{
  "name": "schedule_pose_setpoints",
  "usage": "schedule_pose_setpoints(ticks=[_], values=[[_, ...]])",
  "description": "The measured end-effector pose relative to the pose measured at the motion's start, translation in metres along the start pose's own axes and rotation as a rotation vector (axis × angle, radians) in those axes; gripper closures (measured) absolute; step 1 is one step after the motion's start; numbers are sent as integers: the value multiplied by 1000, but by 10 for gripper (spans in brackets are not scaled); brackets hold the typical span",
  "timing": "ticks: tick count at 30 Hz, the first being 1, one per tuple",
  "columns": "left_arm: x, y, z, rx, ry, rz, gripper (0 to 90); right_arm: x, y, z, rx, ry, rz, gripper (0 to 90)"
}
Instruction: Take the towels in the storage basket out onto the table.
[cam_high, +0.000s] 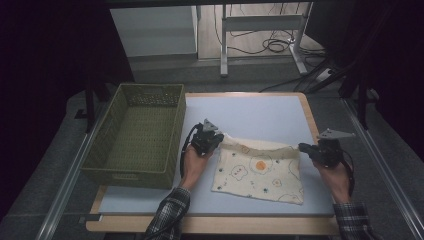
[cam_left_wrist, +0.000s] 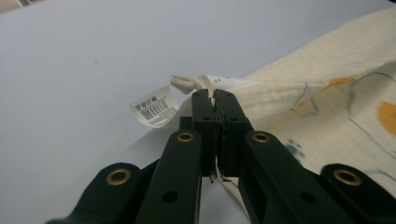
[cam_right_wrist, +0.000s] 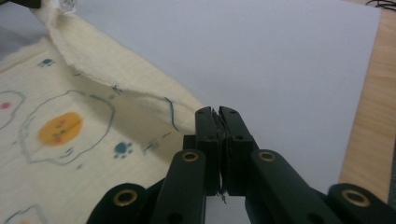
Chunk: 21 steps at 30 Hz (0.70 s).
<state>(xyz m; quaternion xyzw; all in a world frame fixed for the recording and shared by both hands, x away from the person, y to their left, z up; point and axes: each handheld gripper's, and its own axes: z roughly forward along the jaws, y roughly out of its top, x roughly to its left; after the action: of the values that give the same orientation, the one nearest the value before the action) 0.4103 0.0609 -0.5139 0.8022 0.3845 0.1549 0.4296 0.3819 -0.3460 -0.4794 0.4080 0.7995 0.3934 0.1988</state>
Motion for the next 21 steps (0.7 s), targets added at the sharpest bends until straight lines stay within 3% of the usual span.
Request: schedule_pose_setpoints(ticks=[13,21], values=[[-29,-35,-41,-55,-65,-22,879,33,-35,-38,-14,46,-4,875],[-46,-56,-58,-60,-91,2,877,50,-55,-57,-12,70,-13,875]])
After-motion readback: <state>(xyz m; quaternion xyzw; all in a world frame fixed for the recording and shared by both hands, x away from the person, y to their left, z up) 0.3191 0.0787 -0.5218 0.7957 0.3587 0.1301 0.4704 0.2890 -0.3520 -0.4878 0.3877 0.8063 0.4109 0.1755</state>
